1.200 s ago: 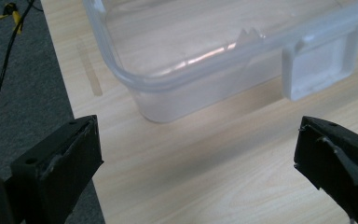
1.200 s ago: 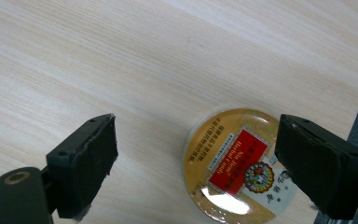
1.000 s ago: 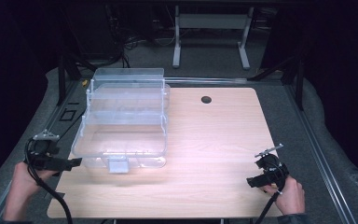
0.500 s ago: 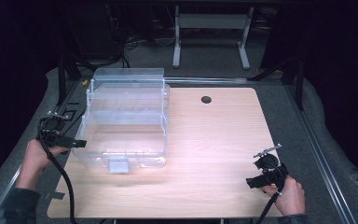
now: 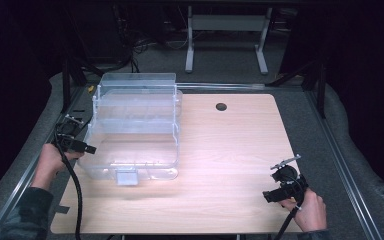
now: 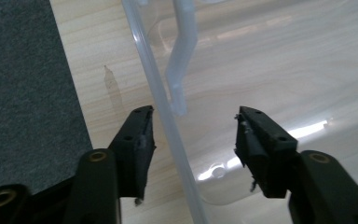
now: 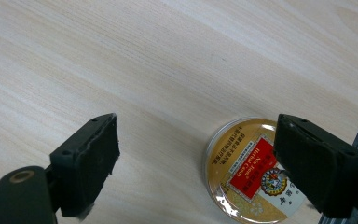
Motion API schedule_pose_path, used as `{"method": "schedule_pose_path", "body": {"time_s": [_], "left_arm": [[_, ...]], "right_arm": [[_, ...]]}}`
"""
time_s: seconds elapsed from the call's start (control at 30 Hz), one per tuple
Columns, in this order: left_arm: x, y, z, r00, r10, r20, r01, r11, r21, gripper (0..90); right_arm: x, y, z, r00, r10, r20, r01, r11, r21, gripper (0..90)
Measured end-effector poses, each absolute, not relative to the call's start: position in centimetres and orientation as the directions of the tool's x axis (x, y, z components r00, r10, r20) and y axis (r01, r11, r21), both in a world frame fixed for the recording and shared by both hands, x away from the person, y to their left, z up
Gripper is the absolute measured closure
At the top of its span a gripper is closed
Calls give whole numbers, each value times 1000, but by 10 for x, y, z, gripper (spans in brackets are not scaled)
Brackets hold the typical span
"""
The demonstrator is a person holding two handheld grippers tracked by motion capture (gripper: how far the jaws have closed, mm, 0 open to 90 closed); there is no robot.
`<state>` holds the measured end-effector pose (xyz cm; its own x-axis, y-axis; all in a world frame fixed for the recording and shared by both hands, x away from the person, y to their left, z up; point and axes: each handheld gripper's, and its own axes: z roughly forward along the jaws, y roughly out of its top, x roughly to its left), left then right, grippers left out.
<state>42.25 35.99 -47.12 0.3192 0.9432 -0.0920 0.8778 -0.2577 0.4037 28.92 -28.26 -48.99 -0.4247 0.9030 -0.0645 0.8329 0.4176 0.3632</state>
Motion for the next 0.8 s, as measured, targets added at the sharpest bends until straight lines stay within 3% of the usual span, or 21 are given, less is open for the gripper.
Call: {"method": "schedule_pose_path", "body": {"time_s": [0.4,0.8], "left_arm": [[432,360,-483,291,954,-76,903,-247,352,735],[433,353,-486,310,951,-5,895,-290,339,780]], "right_arm": [[288,-285,-492,-419,906,-63,837,412,361,142],[289,-283,-494,-425,903,-64,834,418,359,145]]}}
